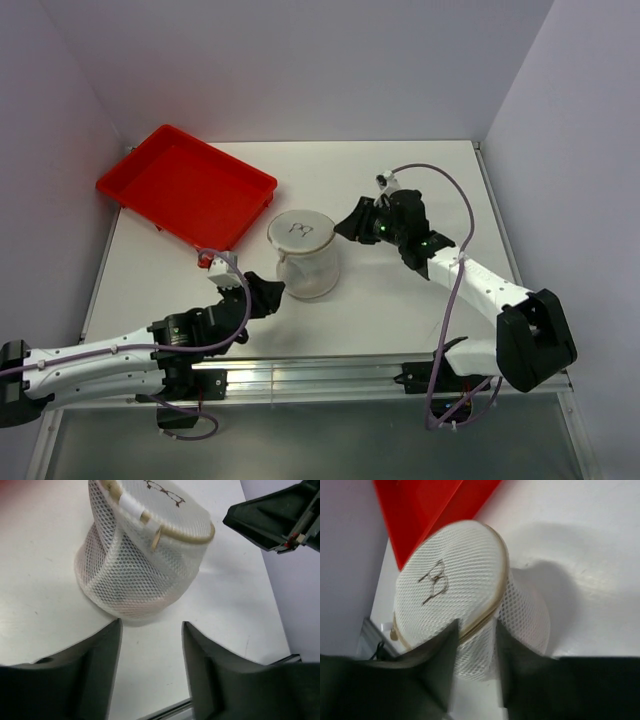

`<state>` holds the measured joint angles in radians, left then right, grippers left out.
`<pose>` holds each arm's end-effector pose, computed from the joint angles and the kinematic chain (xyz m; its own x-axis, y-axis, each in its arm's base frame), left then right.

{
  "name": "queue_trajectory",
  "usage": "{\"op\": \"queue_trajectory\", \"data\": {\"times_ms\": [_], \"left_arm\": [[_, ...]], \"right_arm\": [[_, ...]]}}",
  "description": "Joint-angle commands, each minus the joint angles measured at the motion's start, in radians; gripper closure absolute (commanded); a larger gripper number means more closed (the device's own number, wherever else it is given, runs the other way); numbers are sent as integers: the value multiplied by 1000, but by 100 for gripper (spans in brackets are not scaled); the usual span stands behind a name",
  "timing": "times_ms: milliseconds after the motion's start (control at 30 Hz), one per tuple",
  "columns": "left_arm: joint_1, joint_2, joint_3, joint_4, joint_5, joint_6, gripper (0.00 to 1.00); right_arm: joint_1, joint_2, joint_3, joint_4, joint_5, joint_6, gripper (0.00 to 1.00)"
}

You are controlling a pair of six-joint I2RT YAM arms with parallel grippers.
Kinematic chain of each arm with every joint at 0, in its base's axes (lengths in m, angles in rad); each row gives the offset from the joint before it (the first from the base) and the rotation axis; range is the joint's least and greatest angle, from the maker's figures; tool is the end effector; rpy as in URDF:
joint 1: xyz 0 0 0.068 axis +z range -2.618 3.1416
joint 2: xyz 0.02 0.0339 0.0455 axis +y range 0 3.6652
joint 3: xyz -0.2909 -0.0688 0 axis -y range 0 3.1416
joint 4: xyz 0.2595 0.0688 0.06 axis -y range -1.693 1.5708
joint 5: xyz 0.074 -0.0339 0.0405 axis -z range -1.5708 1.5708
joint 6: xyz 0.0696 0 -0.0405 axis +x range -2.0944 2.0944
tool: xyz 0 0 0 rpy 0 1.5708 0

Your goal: Place the bra in the laundry bag and zip it closed

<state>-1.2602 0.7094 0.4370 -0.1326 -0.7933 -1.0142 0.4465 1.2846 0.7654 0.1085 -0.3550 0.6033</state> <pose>0.1017 -0.1546 0.2426 -0.4608 -0.5134 -0.7240 0.1449 0.7613 -0.6320 0.2788 0.1603 0.2603 -0.6893 0.2598 -0.6763 -0.3658 0.6809 0.6345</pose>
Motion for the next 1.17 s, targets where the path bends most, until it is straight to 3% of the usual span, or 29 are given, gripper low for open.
{"op": "queue_trajectory", "data": {"times_ms": [0,67,100,133,200,300,533,800,1133], "left_arm": [[2,-43,84,-67,-46,42,42],[2,-76,109,-103,-52,58,21],[2,-88,136,-116,-53,69,13],[2,-91,155,-133,-55,74,8],[2,-96,205,-180,-61,86,7],[2,-105,249,-196,-58,127,7],[2,-123,312,-254,-72,180,17],[2,-220,315,-346,-84,218,14],[2,-260,295,-404,-95,189,15]], "right_arm": [[-26,-22,43,-3,86,-46,50],[-26,-48,37,-27,106,-48,36],[-26,-68,35,-36,109,-51,21],[-28,-79,35,-46,122,-53,13],[-26,-122,31,-62,136,-54,1],[-26,-206,23,-92,154,-59,0],[-26,-505,-23,-211,292,-91,0],[-26,-873,-126,-391,530,-135,0],[-26,-920,-173,-417,554,-96,0]]}}
